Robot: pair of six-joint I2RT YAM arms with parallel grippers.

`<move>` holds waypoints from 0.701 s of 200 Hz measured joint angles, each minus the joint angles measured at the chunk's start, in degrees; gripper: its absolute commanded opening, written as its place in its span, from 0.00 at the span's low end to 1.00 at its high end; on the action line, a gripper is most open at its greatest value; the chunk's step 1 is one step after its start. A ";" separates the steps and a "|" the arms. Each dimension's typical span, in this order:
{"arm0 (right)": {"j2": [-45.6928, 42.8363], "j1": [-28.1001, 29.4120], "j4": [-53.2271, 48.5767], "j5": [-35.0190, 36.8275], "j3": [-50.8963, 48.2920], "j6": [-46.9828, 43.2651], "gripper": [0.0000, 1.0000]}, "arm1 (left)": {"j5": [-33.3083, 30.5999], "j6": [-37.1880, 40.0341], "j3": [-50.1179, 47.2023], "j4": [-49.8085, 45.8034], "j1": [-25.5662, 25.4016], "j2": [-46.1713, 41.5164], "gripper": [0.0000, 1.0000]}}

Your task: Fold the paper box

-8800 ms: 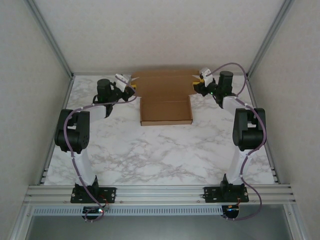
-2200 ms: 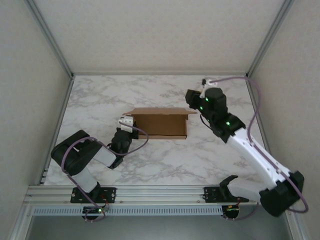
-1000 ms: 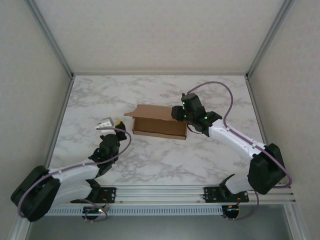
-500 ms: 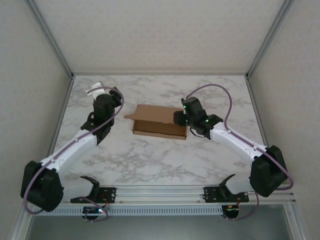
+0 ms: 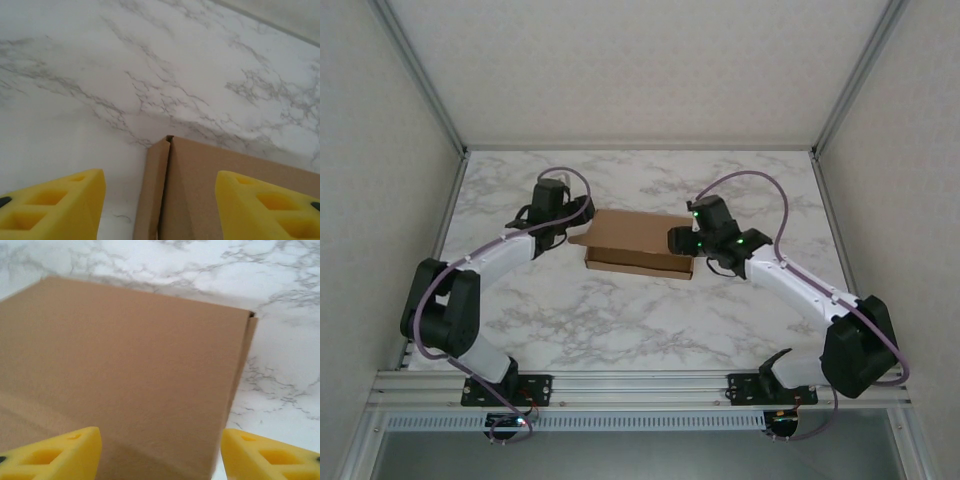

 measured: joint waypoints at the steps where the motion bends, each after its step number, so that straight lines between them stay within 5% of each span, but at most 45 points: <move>1: -0.11 -0.33 -0.11 -0.17 0.09 0.11 0.67 | 0.07 -0.02 0.00 -0.02 0.00 0.02 0.61; 49: 3.13 -9.18 -6.75 -3.78 6.71 2.54 0.72 | 3.78 0.22 0.00 -0.13 0.68 2.64 0.61; 140: 13.22 -9.84 -9.97 -8.66 8.17 4.87 0.68 | 6.78 0.39 0.00 -0.28 1.25 4.66 0.60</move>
